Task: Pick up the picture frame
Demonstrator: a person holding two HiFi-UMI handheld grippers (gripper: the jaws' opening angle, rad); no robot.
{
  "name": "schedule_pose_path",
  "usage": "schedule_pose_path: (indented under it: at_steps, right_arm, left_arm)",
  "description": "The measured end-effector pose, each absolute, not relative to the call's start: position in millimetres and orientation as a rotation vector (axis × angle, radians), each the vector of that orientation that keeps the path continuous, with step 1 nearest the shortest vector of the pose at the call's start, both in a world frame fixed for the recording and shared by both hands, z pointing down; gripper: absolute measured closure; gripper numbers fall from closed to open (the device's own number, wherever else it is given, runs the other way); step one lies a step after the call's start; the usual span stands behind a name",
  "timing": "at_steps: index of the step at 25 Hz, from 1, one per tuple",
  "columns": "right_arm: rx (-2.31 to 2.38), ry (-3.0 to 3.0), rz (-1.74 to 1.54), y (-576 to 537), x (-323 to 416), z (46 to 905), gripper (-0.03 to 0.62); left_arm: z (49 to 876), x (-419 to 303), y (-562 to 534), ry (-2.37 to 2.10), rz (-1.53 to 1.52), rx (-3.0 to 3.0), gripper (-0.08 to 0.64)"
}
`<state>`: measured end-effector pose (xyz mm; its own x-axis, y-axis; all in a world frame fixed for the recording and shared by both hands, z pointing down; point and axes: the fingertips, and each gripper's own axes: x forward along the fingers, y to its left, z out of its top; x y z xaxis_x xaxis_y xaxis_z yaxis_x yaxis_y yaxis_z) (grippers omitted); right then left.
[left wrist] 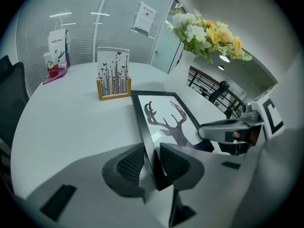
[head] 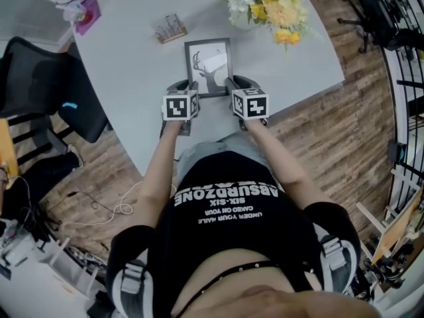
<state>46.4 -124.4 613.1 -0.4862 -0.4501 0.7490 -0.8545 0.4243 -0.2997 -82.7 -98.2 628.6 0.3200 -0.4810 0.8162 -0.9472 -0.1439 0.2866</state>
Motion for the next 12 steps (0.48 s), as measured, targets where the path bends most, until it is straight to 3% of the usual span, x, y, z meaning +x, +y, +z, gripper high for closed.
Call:
schedule_pose_path:
  at_steps: [12]
  right_arm:
    - [1.144, -2.172, 0.882, -129.2, 49.4, 585.0, 0.5]
  left_arm:
    - [593.8, -79.7, -104.4, -1.362, 0.685, 1.847, 0.449]
